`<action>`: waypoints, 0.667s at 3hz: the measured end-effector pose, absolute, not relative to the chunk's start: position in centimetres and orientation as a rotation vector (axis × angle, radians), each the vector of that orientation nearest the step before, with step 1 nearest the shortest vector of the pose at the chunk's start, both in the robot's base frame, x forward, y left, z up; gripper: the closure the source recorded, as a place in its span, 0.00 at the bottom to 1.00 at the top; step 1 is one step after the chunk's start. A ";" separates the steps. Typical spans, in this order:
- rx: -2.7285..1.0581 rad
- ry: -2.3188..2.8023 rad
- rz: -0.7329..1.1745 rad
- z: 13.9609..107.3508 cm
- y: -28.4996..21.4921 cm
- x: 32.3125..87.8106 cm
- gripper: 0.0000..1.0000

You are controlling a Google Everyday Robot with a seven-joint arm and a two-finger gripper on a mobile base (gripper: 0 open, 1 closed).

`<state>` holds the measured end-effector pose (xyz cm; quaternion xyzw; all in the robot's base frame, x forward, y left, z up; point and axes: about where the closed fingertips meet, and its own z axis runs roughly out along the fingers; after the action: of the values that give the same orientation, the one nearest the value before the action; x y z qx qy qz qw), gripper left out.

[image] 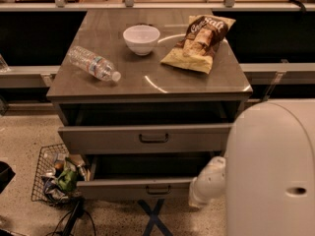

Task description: Close middle drawer

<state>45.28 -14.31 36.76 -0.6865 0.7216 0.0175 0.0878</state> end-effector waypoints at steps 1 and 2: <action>-2.067 2.112 -0.006 36.8 -14.1 48.9 1.00; -2.064 2.113 -0.010 36.8 -14.2 49.0 1.00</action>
Offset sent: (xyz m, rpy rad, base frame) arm 0.1847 0.0005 0.0148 -0.0958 -0.1283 0.1037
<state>49.04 -14.17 36.82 -0.6957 0.7122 -0.0034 0.0936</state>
